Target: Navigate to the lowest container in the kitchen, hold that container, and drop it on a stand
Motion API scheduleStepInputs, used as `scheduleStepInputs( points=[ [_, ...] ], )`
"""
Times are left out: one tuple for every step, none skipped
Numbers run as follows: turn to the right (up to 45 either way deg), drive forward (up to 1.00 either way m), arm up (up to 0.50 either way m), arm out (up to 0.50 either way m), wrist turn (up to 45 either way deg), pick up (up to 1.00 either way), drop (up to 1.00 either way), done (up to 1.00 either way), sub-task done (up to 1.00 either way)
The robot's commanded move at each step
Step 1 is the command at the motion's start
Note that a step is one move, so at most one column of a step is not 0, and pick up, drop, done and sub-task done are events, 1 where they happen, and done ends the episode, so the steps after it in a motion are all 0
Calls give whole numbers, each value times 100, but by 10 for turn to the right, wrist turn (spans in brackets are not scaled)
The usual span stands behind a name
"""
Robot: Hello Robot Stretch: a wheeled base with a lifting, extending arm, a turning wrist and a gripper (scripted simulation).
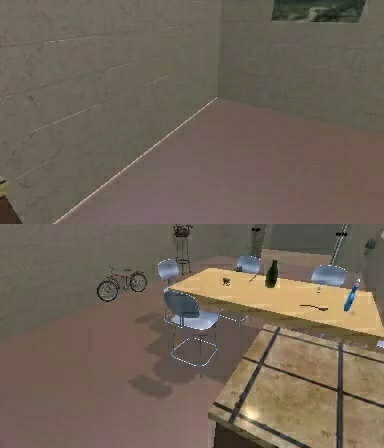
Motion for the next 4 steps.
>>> scheduleStepInputs(
  points=[
    [-450,0,0,0,0,0,0,0,0],
    [-120,0,0,0,0,0,0,0,0],
    [0,5,0,0,0,0,0,0,0],
    [450,0,0,0,0,0,0,0,0]
  ],
)
